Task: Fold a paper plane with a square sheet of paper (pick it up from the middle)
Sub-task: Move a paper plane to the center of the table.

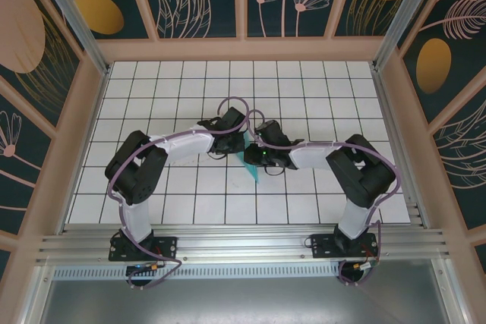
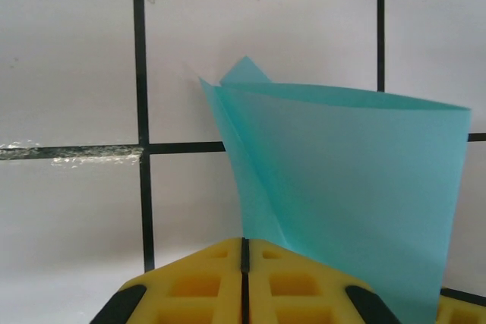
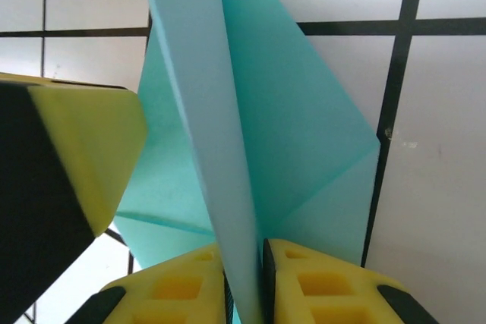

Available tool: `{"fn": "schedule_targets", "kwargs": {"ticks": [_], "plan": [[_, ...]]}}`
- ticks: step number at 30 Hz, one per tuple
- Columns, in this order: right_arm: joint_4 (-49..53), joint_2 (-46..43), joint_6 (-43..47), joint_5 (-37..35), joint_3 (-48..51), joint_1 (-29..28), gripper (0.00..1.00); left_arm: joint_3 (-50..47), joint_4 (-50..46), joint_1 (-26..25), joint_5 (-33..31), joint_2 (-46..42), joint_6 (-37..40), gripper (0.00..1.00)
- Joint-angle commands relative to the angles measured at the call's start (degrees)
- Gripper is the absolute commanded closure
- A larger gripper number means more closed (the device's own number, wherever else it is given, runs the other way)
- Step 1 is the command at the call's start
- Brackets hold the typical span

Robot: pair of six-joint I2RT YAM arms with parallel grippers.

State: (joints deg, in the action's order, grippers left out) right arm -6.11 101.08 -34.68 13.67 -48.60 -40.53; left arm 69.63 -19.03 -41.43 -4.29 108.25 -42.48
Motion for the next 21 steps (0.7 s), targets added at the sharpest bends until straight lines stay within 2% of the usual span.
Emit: {"fn": "schedule_targets", "kwargs": {"ticks": [1,7,12,18,21], "plan": [[2.92,0.59,1.98,-2.91,-1.65,-0.57,0.79,-0.79,1.85,-0.04,1.46,-1.84,-0.59,0.88],[4.44,0.09,2.13,-4.93,-2.27,-1.26,0.87,-0.89,0.92,-0.05,0.0,-2.37,-0.21,0.87],[8.26,-2.02,2.48,-8.52,-3.74,-1.38,0.93,-1.24,2.24,-0.01,0.17,-5.39,-0.18,0.79],[19.65,-4.67,0.78,-20.83,-7.84,-1.25,0.95,-3.49,5.27,0.0,-2.7,-12.38,-1.02,0.62],[24.76,-3.54,0.03,-24.72,-10.58,-1.04,0.93,-5.12,6.17,-0.05,-5.78,-14.91,-1.55,0.59]]}}
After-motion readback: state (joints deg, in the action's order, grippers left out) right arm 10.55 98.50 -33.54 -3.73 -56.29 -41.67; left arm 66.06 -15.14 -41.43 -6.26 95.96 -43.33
